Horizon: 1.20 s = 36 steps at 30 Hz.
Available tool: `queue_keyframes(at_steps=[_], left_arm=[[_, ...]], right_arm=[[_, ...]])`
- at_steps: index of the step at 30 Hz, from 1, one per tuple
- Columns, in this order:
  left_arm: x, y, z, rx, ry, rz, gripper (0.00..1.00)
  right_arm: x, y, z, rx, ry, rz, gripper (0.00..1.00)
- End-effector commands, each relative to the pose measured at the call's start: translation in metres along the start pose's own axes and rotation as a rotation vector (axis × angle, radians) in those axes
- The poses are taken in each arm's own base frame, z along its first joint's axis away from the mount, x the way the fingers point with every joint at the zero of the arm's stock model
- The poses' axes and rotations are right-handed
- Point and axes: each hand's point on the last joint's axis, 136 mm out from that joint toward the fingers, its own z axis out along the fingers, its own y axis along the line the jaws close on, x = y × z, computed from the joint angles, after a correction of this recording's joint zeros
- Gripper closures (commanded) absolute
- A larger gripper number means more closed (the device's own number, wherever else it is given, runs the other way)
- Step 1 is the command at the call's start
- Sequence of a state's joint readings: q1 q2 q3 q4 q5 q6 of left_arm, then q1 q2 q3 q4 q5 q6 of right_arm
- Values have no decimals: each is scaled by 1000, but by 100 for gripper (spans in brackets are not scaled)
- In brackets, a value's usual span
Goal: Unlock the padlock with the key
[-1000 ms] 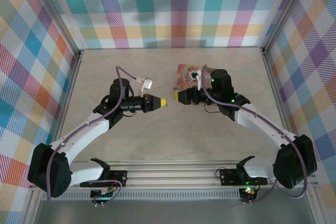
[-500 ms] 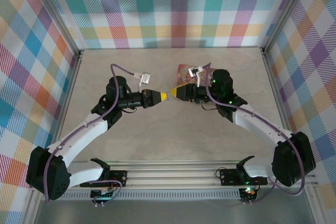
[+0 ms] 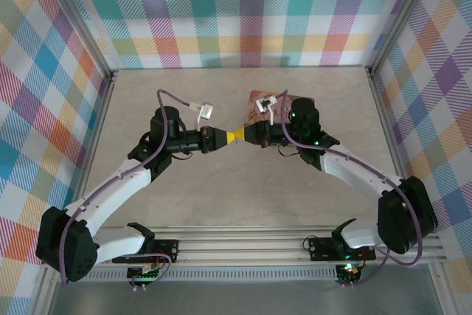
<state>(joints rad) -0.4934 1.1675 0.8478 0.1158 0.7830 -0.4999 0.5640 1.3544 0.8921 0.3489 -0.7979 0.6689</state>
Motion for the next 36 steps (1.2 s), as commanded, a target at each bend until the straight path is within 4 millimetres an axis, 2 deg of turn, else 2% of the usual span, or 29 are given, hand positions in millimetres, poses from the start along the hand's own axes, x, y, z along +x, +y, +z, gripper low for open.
queue_keyframes(at_steps=[1, 6, 8, 11, 12, 17, 21, 27, 32, 36], left_arm=[[-3, -23, -3, 43, 19, 92, 100], [0, -19, -4, 17, 41, 123, 100], [1, -18, -5, 9, 43, 130, 95], [1, -13, -7, -43, 49, 166, 66], [0, -9, -11, -84, 49, 192, 63], [-16, -2, -36, -250, -59, 349, 61], [-25, -1, -45, -295, -152, 456, 58], [-18, -4, -32, -334, -215, 723, 55], [-20, 2, -16, -335, -210, 804, 53], [-22, -1, -6, -322, -214, 916, 53]], right_arm=[[-11, 9, 2, -18, -23, -63, 100], [-10, 12, -2, -2, -23, -95, 100], [-11, 13, -4, 9, -28, -103, 100], [-16, 12, -7, 50, -41, -106, 100], [-17, 9, -9, 89, -46, -92, 100], [-19, -18, -21, 422, -17, -82, 100], [-19, -26, -29, 558, 6, -38, 100], [-19, -24, -25, 608, 28, 42, 100], [-21, -22, -23, 615, 9, 65, 100], [-22, -21, -22, 622, 1, 91, 100]])
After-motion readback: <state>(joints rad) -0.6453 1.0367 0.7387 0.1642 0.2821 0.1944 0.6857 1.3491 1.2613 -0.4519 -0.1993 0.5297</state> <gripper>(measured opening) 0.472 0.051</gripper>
